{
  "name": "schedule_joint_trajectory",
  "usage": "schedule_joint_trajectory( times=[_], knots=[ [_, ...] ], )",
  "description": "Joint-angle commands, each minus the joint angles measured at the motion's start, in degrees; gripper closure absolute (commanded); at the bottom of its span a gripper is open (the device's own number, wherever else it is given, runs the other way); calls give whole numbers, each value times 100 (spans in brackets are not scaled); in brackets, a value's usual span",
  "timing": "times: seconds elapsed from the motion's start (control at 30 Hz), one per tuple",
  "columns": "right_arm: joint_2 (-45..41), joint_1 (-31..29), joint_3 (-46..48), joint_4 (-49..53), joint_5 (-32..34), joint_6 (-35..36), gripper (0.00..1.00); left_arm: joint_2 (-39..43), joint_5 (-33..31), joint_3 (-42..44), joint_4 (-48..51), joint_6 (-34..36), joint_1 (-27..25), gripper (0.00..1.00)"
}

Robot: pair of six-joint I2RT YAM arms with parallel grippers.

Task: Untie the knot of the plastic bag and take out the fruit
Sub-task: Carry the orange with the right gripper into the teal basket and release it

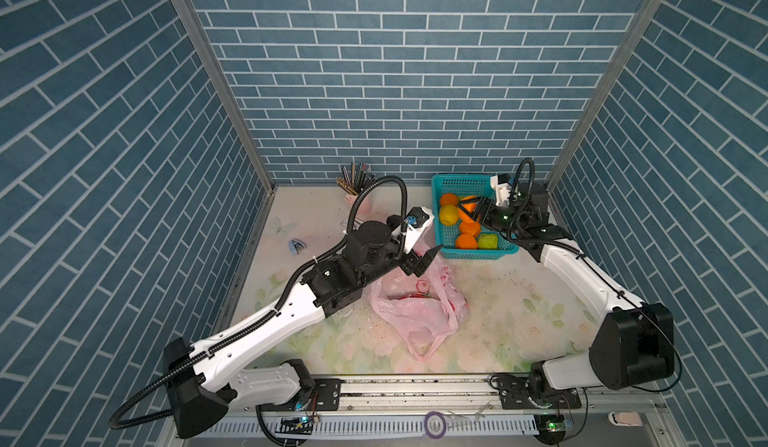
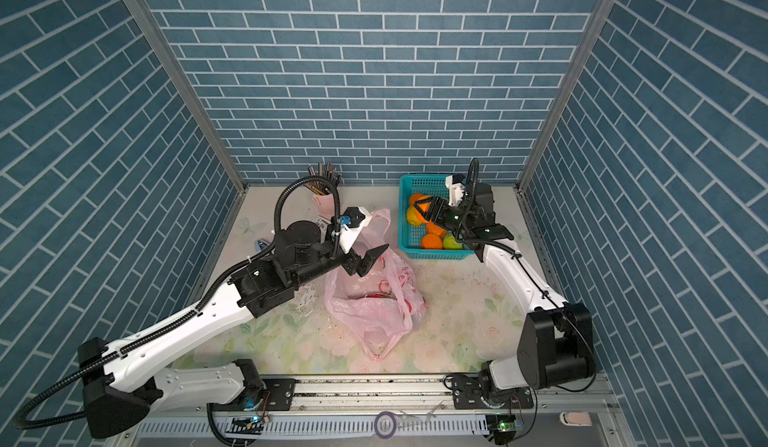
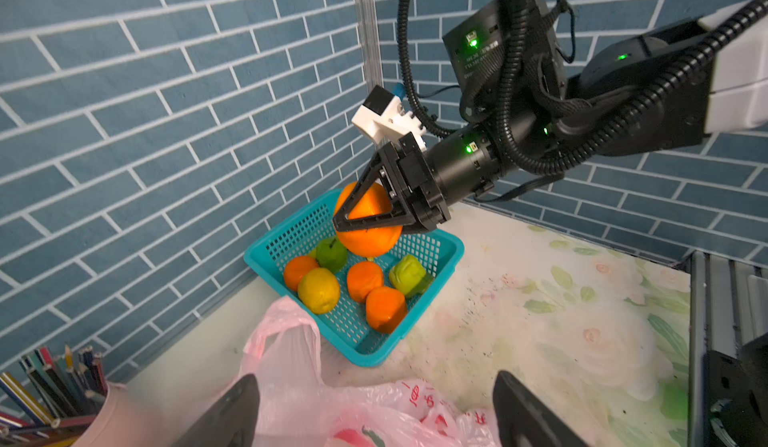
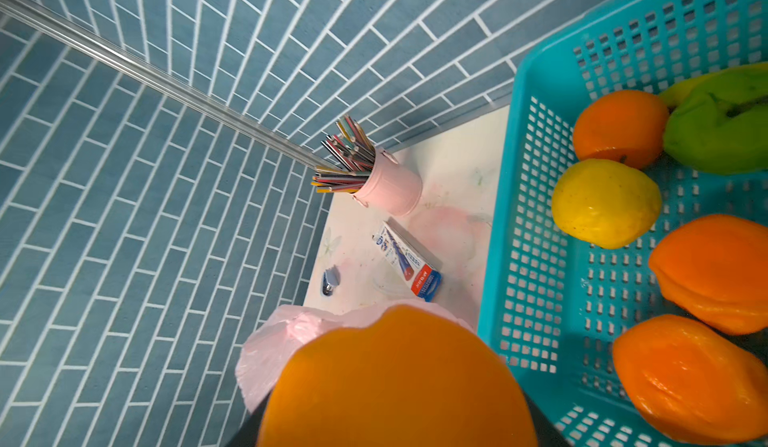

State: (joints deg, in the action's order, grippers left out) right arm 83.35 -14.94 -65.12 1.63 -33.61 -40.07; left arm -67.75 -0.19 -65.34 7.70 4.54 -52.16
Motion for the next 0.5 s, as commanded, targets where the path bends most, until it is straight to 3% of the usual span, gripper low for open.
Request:
schedule_joint_trajectory(
  times=[0.0, 0.47],
  knots=[
    [286, 9, -189, 139, 133, 432, 38, 87, -93, -87, 688, -442, -16, 12],
    [1923, -48, -675, 259, 103, 631, 37, -90, -245, 200, 1066, -655, -5, 12]
  ],
)
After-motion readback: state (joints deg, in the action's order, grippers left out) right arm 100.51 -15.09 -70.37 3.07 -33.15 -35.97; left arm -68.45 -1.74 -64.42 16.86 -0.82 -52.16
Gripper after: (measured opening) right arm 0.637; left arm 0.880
